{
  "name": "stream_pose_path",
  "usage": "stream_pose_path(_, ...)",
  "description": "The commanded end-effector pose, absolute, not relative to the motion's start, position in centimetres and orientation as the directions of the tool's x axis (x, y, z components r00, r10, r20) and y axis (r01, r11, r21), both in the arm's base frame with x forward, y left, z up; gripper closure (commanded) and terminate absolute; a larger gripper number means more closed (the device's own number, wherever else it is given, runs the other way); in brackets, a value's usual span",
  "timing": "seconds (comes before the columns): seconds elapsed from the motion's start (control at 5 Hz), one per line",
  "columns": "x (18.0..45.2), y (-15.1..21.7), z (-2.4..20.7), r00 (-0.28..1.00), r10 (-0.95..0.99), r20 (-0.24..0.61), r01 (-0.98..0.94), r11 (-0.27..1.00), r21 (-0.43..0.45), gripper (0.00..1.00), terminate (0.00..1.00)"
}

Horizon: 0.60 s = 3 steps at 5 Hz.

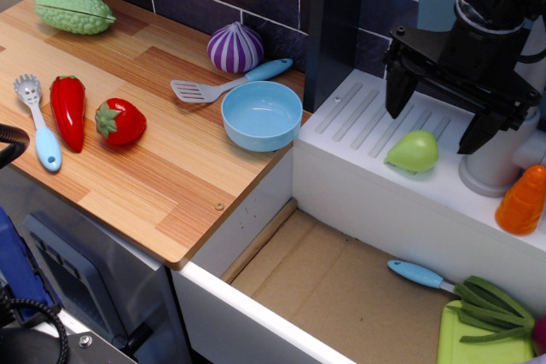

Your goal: Put pear in bowl

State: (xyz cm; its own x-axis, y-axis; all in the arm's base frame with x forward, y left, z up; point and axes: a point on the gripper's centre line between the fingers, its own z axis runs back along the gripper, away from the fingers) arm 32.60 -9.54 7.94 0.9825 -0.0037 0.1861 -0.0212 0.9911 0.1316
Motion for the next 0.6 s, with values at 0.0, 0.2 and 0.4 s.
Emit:
stream_pose_path(0.0,32.6,-9.5,7.9,0.983,-0.004,0.186,-0.021,0.991,0.132,0.0,0.0)
stream_pose_path(0.2,33.1,-9.1,6.9,0.972,-0.053,0.227,0.024,0.992,0.128,0.0,0.0)
stream_pose_path(0.4,33.7,-8.2,6.0,0.963,-0.086,0.255,0.052,0.989,0.138,0.0,0.0)
